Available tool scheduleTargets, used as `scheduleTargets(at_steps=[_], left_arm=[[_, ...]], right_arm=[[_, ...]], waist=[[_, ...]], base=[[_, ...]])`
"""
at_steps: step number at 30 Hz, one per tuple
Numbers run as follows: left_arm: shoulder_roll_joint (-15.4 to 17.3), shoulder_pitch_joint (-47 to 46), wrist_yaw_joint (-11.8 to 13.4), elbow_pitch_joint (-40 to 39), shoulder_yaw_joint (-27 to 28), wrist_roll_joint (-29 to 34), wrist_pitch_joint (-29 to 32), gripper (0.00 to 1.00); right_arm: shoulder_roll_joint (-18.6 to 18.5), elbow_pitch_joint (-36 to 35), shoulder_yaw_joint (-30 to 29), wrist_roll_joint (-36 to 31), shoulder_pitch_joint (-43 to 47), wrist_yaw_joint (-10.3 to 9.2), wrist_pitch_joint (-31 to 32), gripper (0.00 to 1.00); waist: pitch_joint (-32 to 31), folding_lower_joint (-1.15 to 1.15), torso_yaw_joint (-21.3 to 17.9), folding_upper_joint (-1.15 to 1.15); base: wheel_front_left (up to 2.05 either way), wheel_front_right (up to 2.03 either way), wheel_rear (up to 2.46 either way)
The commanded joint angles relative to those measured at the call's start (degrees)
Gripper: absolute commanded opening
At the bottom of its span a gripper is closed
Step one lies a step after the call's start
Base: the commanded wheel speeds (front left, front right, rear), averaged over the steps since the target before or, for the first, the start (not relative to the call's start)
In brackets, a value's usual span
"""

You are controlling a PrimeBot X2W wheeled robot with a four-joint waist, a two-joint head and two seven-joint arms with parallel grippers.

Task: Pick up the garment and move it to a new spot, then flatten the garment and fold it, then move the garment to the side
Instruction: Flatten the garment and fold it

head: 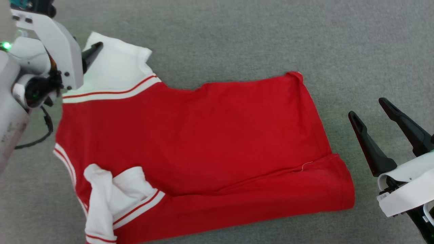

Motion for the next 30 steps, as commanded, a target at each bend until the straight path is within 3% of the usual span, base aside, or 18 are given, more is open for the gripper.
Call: scheduleTargets(at_steps=[1,13,14,15,17,18,20,30], left_arm=[[-0.3,-1.0,-0.4,1.2,0.0,-0.5,0.8,1.0],[-2.8,-3.5,-1.2,10.3,-2.0,-0.6,7.8,1.0],[-3.0,-3.5,-1.2,11.0,-2.4,-0.4,8.4,0.95],[-3.3,-3.3,-0.9,11.9,-2.3,-1.0,9.3,0.56],[-4.1,-2.9,-0.9,13.0,-2.6,-1.5,11.4,0.25],[-4.4,-2.8,-1.0,13.6,-2.5,-2.2,12.3,0.0],[-5.1,-2.5,-0.8,14.7,-2.6,-2.8,14.6,0.0],[-7.0,-6.2,-1.8,15.3,-2.9,-1.4,12.6,0.0]], right_arm=[[0.3,-0.2,0.0,0.5,-0.7,-0.06,-0.4,1.0],[1.0,0.0,-0.1,0.7,-1.5,-0.06,-0.7,1.0],[1.0,0.1,-0.1,0.8,-1.6,-0.06,-0.5,1.0],[0.9,0.1,0.0,0.8,-1.7,-0.06,-0.4,1.0],[0.7,0.2,-0.1,1.0,-1.9,-0.06,-0.2,1.0],[0.7,0.2,-0.2,1.1,-2.0,-0.06,-0.2,1.0],[0.6,0.3,-0.1,1.5,-2.0,-0.06,0.1,1.0],[-0.5,0.6,0.5,4.4,-5.4,-0.06,6.7,1.0]], waist=[[1.9,0.0,-1.7,0.0],[5.0,0.0,-3.4,0.0],[5.0,0.0,-3.4,0.0],[5.1,0.0,-3.5,0.0],[5.2,0.0,-3.4,0.0],[5.2,0.0,-3.3,0.0],[5.2,0.0,-3.1,0.0],[4.6,0.0,-1.2,0.0]], base=[[0.0,0.0,0.0],[0.0,0.0,0.0],[0.0,0.0,0.0],[0.0,0.0,0.0],[0.0,0.0,0.0],[0.0,0.0,0.0],[0.0,0.0,0.0],[0.0,0.0,0.0]])
